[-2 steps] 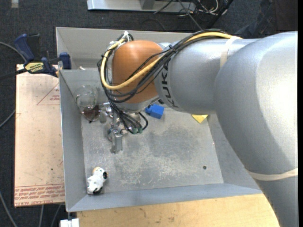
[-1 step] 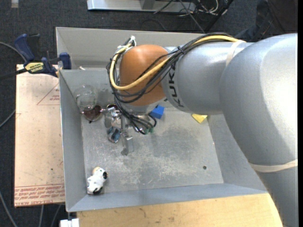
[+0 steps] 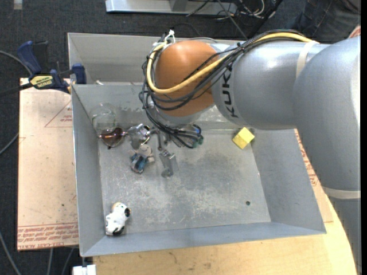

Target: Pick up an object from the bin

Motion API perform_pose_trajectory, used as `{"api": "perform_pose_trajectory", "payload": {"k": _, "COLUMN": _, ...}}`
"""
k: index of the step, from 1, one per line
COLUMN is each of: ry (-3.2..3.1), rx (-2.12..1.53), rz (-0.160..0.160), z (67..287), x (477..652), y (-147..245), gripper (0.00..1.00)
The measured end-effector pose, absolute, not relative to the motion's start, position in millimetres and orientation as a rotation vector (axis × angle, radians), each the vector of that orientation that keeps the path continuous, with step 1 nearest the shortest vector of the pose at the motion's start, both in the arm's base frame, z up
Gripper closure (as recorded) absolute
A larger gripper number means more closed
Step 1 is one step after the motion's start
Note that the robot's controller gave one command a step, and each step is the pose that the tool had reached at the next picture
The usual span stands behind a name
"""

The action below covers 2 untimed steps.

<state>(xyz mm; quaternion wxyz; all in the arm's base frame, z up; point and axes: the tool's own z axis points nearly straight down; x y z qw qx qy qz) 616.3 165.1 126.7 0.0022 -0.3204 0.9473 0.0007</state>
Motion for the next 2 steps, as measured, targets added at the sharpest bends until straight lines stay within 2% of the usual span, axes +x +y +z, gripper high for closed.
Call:
{"api": "perform_pose_trajectory", "payload": {"k": 1, "ry": 2.892, "rx": -1.218, "rz": 0.001, "z": 82.4, "x": 619.6, "y": 159.7, "gripper": 0.00}}
{"api": "perform_pose_trajectory", "payload": {"k": 2, "ry": 2.842, "rx": -1.326, "rz": 0.003, "z": 70.9, "x": 632.7, "y": 147.7, "gripper": 1.00}}
